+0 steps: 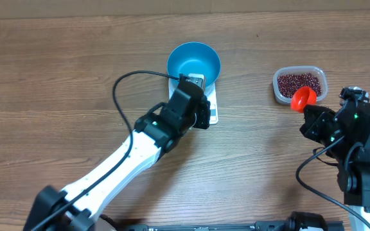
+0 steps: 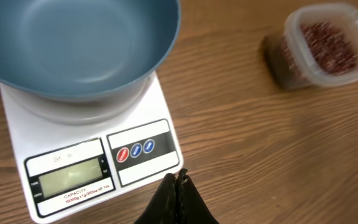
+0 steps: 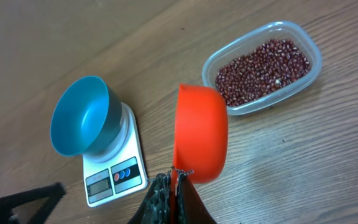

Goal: Scoop item into bowl and weigh 150g on scale

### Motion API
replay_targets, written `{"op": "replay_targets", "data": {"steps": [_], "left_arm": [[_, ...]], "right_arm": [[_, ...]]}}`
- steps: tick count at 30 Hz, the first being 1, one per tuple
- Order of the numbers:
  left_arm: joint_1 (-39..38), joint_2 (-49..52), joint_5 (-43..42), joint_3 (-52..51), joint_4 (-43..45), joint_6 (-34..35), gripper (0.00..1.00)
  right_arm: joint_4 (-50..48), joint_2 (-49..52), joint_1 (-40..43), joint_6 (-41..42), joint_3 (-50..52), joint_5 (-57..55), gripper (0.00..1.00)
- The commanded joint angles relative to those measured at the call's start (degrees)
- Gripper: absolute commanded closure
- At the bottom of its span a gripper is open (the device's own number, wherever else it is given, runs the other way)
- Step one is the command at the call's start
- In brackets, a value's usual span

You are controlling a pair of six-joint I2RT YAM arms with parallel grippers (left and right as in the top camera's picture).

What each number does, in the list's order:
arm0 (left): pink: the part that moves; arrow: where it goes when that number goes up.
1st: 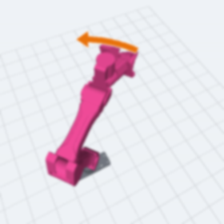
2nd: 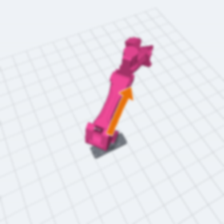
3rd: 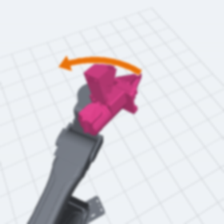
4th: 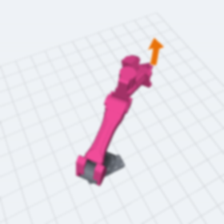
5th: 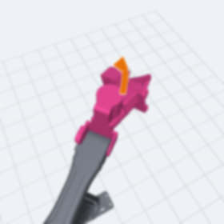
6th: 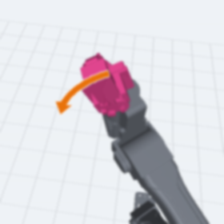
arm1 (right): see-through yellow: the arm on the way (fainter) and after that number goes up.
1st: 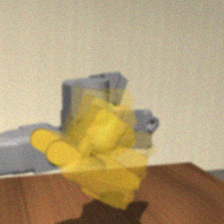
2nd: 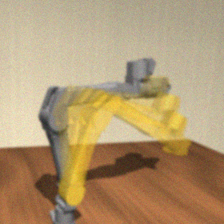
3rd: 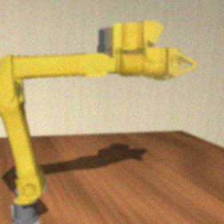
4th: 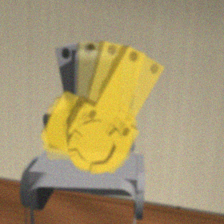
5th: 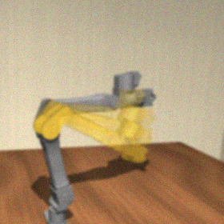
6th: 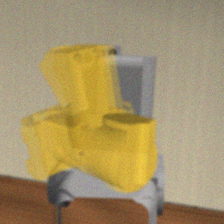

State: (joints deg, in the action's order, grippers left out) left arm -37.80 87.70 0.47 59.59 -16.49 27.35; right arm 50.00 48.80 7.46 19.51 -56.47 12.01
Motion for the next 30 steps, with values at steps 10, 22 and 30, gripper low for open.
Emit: {"op": "replay_targets", "data": {"steps": [10,22,30], "left_arm": [[-0.1,13.1,8.3,0.3,2.8,-1.9,0.96],[-0.1,17.7,10.0,0.3,5.8,-1.9,0.96],[-0.2,17.9,10.0,0.3,7.1,-1.9,0.96]], "right_arm": [[0.0,2.1,0.3,0.3,-2.0,-0.4,0.96],[0.2,2.2,0.3,0.4,-2.0,-0.4,0.96],[0.2,2.2,0.3,0.4,-2.0,-0.4,0.96]]}}
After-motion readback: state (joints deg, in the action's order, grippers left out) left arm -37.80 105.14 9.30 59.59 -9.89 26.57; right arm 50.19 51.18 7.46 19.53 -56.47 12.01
